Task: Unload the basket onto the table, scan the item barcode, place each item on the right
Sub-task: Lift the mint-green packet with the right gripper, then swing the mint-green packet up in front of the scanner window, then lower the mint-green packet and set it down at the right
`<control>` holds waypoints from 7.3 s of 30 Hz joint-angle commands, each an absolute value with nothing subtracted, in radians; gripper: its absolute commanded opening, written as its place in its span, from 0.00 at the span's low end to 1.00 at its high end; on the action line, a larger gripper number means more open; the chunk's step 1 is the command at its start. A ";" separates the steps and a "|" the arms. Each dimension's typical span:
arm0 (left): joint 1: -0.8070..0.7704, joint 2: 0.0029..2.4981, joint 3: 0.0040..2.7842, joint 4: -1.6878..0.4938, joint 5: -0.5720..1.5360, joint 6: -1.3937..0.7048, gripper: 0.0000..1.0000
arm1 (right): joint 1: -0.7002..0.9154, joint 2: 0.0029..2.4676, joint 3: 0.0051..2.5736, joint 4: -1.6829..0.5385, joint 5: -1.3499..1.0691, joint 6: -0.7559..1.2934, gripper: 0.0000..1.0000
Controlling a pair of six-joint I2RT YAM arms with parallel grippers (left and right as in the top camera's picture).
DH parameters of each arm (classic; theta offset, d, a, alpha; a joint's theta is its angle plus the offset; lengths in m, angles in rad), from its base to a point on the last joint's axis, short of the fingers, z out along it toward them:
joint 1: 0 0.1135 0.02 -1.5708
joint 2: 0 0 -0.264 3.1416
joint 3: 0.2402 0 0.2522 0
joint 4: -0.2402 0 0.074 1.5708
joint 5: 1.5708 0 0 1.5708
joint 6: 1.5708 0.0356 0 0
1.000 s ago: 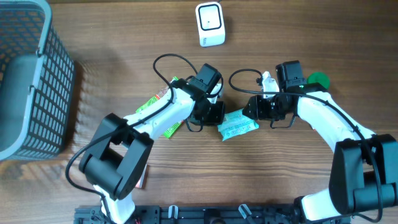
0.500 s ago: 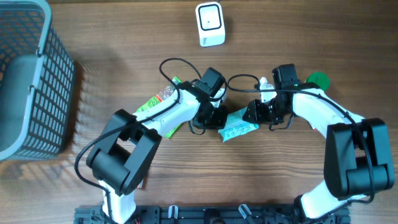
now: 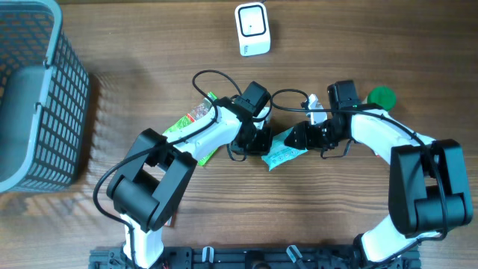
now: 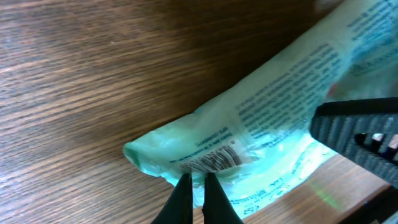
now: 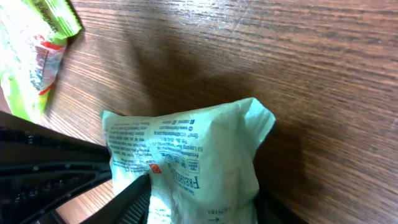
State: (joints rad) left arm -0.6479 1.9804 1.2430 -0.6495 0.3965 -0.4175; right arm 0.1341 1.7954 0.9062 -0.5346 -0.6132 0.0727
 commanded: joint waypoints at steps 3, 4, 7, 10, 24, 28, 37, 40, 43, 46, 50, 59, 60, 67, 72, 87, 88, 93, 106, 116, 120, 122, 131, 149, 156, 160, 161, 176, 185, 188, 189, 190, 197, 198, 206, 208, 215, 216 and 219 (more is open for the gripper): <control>-0.655 2.025 1.244 -0.648 0.346 -0.427 0.04 | 0.137 1.823 0.881 -0.499 -0.696 0.052 0.38; -0.654 2.025 1.244 -0.648 0.346 -0.427 0.04 | 0.137 1.823 0.881 -0.493 -0.698 0.052 0.36; -0.654 2.025 1.244 -0.648 0.342 -0.427 0.04 | 0.137 1.823 0.881 -0.486 -0.698 0.051 0.19; -0.654 2.025 1.244 -0.648 0.339 -0.426 0.04 | 0.137 1.822 0.881 -0.487 -0.698 0.027 0.04; -0.537 1.622 1.244 -0.720 0.149 -0.427 0.04 | 0.136 1.592 0.883 -0.576 -0.882 -0.106 0.04; -0.446 1.510 1.244 -0.754 0.103 -0.427 0.04 | 0.136 1.515 0.883 -0.585 -1.048 -0.167 0.04; -0.245 1.458 1.244 -0.838 0.129 -0.427 0.04 | 0.136 1.396 0.883 -0.588 -1.147 -0.154 0.04; -0.228 1.458 1.244 -0.834 0.128 -0.427 0.08 | 0.136 1.397 0.883 -0.588 -1.146 -0.148 0.04; -0.220 1.458 1.244 -0.828 0.128 -0.427 0.39 | 0.136 1.398 0.883 -0.581 -1.125 -0.093 0.04; -0.220 1.458 1.244 -0.829 0.129 -0.427 0.63 | 0.136 1.399 0.883 -0.564 -1.075 -0.011 0.04; -0.220 1.458 1.244 -0.832 0.129 -0.427 1.00 | 0.136 1.399 0.883 -0.559 -1.006 0.006 0.04; -0.220 1.458 1.244 -0.832 0.129 -0.427 1.00 | 0.136 1.396 0.963 -0.587 -0.857 0.064 0.04; -0.220 1.458 1.244 -0.832 0.129 -0.427 1.00 | 0.136 1.396 0.984 -0.606 -0.839 0.070 0.04; -0.220 1.458 1.244 -0.832 0.129 -0.427 1.00 | 0.138 1.361 1.101 -0.741 -0.658 0.071 0.04; -0.220 1.458 1.244 -0.832 0.129 -0.427 1.00 | 0.144 1.352 1.243 -0.854 -0.517 0.079 0.04; -0.220 1.458 1.244 -0.832 0.129 -0.427 1.00 | 0.403 1.451 1.840 -0.984 0.084 0.054 0.04; -0.220 1.458 1.244 -0.832 0.129 -0.427 1.00 | 0.428 1.460 1.842 -0.954 0.134 0.037 0.04; -0.220 1.458 1.244 -0.832 0.129 -0.427 1.00 | 0.564 1.538 1.842 -0.834 0.450 -0.125 0.04; -0.220 1.458 1.244 -0.832 0.129 -0.427 1.00 | 0.691 1.875 1.841 -0.574 0.861 -0.412 0.04; -0.220 1.458 1.244 -0.832 0.129 -0.427 1.00 | 0.649 2.086 1.840 -0.337 0.856 -0.278 0.04; -0.220 1.458 1.244 -0.832 0.129 -0.427 1.00 | 0.607 2.142 1.840 -0.283 0.782 -0.228 0.04; -0.220 1.458 1.244 -0.832 0.129 -0.427 1.00 | 0.585 2.170 1.840 -0.251 0.755 -0.220 0.04; -0.220 1.458 1.244 -0.832 0.129 -0.427 1.00 | 0.545 2.304 1.840 -0.080 0.675 -0.467 0.04; -0.220 1.458 1.244 -0.832 0.129 -0.427 1.00 | 0.552 2.365 1.840 0.134 0.772 -0.890 0.05; -0.220 1.458 1.244 -0.832 0.129 -0.427 1.00 | 0.571 2.366 1.840 0.210 0.786 -1.037 0.04; -0.220 1.458 1.244 -0.832 0.129 -0.427 1.00 | 0.580 2.366 1.840 0.119 0.743 -0.883 0.04; -0.220 1.458 1.244 -0.832 0.129 -0.427 1.00 | 0.580 2.366 1.840 0.101 0.735 -0.832 0.04; -0.220 1.458 1.244 -0.832 0.129 -0.427 1.00 | 0.492 2.131 1.840 -0.137 0.782 -0.635 0.04; -0.220 1.458 1.244 -0.832 0.129 -0.427 1.00 | 0.408 1.957 1.840 -0.505 0.757 -0.273 0.04; -0.220 1.458 1.244 -0.832 0.129 -0.427 1.00 | 0.384 1.892 1.840 -0.756 0.692 -0.007 0.04; -0.220 1.458 1.244 -0.832 0.129 -0.427 1.00 | 0.372 1.875 1.840 -0.844 0.626 0.043 0.04; -0.220 1.458 1.244 -0.832 0.129 -0.427 1.00 | 0.356 1.865 1.840 -0.933 0.541 0.066 0.04; -0.220 1.458 1.244 -0.832 0.129 -0.427 1.00 | 0.187 1.863 1.724 -1.319 0.051 0.052 0.04; -0.220 1.458 1.244 -0.832 0.129 -0.427 1.00 | 0.170 1.863 1.681 -1.321 0.067 0.052 0.04; -0.220 1.458 1.244 -0.832 0.129 -0.427 1.00 | 0.078 1.863 1.462 -1.237 0.142 0.052 0.05; -0.220 1.458 1.244 -0.832 0.129 -0.427 1.00 | 0.069 1.863 1.448 -1.214 0.162 0.052 0.24; -0.220 1.458 1.244 -0.832 0.129 -0.427 1.00 | 0.064 1.862 1.450 -1.158 0.202 0.052 0.68; -0.220 1.458 1.244 -0.832 0.129 -0.427 1.00 | 0.064 1.862 1.459 -1.156 0.201 0.052 0.68; -0.220 1.458 1.244 -0.832 0.129 -0.427 1.00 | 0.067 1.862 1.497 -1.165 0.073 0.054 0.63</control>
